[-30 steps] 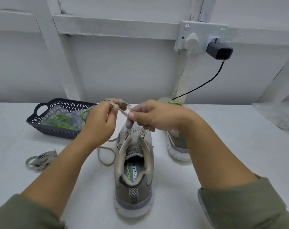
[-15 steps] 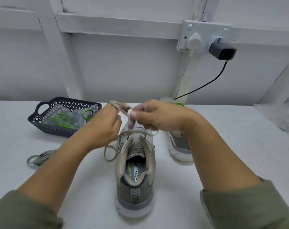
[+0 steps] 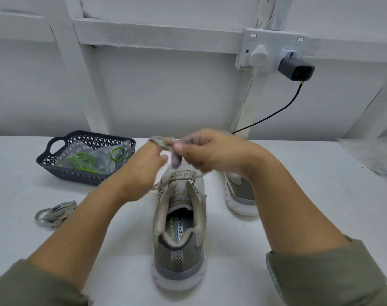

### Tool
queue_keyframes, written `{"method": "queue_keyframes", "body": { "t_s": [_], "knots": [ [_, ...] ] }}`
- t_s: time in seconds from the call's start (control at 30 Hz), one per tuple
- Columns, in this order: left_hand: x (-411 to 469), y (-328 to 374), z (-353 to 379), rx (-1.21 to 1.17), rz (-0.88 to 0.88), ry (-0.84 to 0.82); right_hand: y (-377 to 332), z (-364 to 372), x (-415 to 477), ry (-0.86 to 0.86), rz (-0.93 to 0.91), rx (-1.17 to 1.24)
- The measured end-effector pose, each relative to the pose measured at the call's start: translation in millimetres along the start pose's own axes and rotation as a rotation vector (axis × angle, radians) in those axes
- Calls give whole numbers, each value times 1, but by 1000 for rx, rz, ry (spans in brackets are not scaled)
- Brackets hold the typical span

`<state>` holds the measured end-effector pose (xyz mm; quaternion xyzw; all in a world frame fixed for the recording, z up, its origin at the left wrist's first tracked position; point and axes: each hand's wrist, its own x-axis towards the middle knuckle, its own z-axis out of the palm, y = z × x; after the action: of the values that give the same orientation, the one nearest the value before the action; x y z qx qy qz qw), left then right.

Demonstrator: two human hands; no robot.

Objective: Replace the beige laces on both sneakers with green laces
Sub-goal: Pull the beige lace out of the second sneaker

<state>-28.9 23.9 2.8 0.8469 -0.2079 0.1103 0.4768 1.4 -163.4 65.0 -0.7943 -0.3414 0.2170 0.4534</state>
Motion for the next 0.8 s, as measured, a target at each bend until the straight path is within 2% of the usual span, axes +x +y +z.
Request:
{"method": "queue_keyframes", "body": {
  "t_s": [0.03, 0.07, 0.1, 0.13, 0.17, 0.2, 0.27, 0.3, 0.33, 0.4, 0.47, 0.53, 0.6, 0.67, 0.73, 0.77, 0.8],
  "knots": [
    [1, 3, -2, -316, 11, 75, 6, 4, -3, -90, 45, 13],
    [3, 6, -5, -661, 23, 107, 14, 7, -2, -110, 90, -1],
    [-1, 10, -7, -926, 64, 71, 23, 8, 1, -61, 136, -52],
    [-1, 16, -6, -1012, 85, 2, 29, 7, 5, 24, 180, -136],
    [-2, 19, -7, -939, 82, -63, 33, 5, 8, 125, 215, -220],
    [0, 21, -6, -713, 35, -151, 35, 2, 11, 229, 234, -267],
    [5, 11, -2, 11, -63, -256, 31, -3, 17, 403, 209, -242],
    [4, 4, -1, 258, -4, -232, 24, -5, 18, 448, 155, -213],
    [2, -2, 2, 397, 84, -184, 14, -5, 19, 459, 81, -163],
    [-2, -8, 2, 419, 117, -75, 1, -3, 15, 348, -54, -6],
    [0, -12, -1, 68, 114, 54, 1, 2, 8, 84, -42, 109],
    [2, -1, -6, -458, 88, 86, 14, 6, 4, -66, 90, 5],
    [2, 19, -3, -697, 37, -34, 24, 6, 6, 29, 211, -253],
    [-6, 40, 4, -481, -23, -149, 24, 1, 11, 194, 256, -420],
    [-16, 31, 10, 64, 246, -161, 17, -5, 16, 343, 215, -365],
    [-17, 21, 9, 318, 315, -145, 11, -6, 17, 402, 163, -310],
    [-15, 11, 5, 521, 278, -160, 4, -5, 18, 441, 96, -239]
  ]
}}
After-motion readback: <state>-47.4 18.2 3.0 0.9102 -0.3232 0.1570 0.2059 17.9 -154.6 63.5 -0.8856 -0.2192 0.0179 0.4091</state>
